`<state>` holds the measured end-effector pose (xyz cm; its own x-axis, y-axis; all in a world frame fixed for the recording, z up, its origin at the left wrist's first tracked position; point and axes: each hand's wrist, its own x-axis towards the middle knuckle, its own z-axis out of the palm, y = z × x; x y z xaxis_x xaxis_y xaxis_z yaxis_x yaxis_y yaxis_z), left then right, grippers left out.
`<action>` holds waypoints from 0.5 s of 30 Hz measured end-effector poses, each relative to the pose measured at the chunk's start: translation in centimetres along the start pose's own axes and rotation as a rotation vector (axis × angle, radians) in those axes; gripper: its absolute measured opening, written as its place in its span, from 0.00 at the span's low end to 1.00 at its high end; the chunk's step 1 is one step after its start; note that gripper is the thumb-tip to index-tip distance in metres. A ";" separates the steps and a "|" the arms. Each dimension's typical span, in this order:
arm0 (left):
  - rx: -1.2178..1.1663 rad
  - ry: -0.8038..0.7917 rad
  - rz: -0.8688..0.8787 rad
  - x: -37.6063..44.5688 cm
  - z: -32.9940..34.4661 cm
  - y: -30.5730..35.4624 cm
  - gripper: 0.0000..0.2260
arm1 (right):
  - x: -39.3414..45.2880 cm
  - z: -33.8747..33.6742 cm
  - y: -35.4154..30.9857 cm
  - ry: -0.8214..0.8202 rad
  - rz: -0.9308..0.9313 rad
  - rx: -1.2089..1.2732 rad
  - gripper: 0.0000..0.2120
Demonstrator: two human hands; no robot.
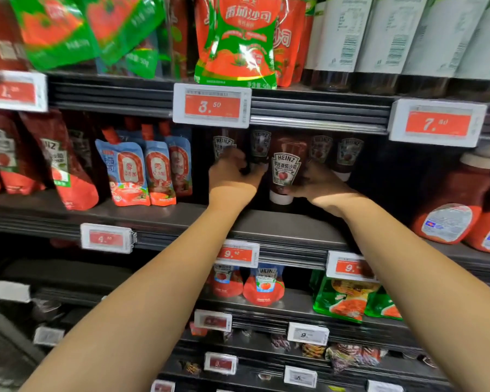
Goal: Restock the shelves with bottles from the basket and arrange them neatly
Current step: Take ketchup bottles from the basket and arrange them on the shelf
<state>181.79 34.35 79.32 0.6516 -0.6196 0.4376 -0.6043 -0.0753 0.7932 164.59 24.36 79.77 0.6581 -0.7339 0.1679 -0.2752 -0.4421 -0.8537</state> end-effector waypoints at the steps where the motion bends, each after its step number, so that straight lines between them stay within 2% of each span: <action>1: 0.071 0.022 -0.016 0.5 -0.4 -0.4 0.20 | 0.4 0.0 0.1 0.008 0.011 0.006 0.35; 3: 0.164 0.040 -0.105 1.4 -1.0 -1.2 0.28 | 1.2 0.0 0.3 0.007 0.032 -0.005 0.35; 5: 0.143 0.021 -0.206 1.9 -1.0 -1.4 0.38 | 1.9 0.0 0.5 0.006 0.044 -0.010 0.33; 8: 0.126 -0.069 -0.242 2.1 -0.3 -2.0 0.45 | 2.9 0.4 0.6 0.039 0.049 -0.018 0.33; 12: 0.064 -0.107 -0.227 3.5 -0.2 -3.2 0.48 | 4.5 1.0 0.6 0.088 0.037 -0.084 0.34; 15: 0.054 -0.085 -0.183 4.0 -0.1 -3.9 0.44 | 5.8 1.5 0.7 0.143 0.067 -0.094 0.33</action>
<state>186.81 32.24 77.99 0.7133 -0.6552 0.2488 -0.5044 -0.2334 0.8313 169.24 20.61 79.43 0.5316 -0.8262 0.1865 -0.3841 -0.4313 -0.8164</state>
